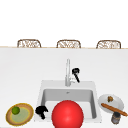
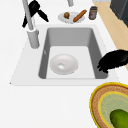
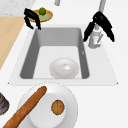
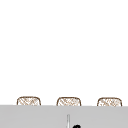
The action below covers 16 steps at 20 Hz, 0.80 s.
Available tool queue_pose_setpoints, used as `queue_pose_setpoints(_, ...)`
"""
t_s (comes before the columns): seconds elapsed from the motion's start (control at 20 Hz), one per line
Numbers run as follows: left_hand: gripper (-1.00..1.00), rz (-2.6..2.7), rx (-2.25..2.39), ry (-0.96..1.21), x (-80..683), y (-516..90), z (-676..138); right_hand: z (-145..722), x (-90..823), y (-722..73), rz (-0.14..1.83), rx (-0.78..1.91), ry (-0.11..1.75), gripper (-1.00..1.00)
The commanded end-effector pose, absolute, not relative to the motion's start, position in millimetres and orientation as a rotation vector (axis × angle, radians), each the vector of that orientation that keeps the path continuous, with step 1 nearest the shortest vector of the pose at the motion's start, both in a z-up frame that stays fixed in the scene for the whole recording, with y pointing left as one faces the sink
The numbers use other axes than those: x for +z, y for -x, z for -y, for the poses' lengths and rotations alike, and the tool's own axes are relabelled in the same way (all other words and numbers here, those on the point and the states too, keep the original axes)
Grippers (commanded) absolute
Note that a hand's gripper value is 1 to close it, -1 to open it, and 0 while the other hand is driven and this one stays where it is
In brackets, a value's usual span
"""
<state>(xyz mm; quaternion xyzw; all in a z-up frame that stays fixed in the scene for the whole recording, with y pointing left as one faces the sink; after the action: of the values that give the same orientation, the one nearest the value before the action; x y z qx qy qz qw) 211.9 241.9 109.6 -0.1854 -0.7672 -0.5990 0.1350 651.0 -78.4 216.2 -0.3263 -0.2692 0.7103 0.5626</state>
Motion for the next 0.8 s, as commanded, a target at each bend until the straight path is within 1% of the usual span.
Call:
queue_pose_setpoints(0.0,0.00,2.223,-1.735,0.537,110,-212,-242,78,206,-676,0.547,1.711,0.726,-1.00)
queue_pose_setpoints(0.45,0.00,2.223,-1.735,0.537,110,-212,-242,82,162,-727,0.466,1.716,0.645,-1.00)
queue_pose_setpoints(0.65,0.00,2.223,-1.735,0.537,110,-212,-242,76,152,-748,0.282,1.694,0.514,-1.00)
queue_pose_setpoints(0.7,0.00,2.223,-1.735,0.537,110,-212,-242,70,157,-751,0.253,1.679,0.484,-1.00)
queue_pose_setpoints(0.75,0.00,2.223,-1.735,0.537,110,-212,-242,69,165,-743,0.271,1.668,0.461,-1.00)
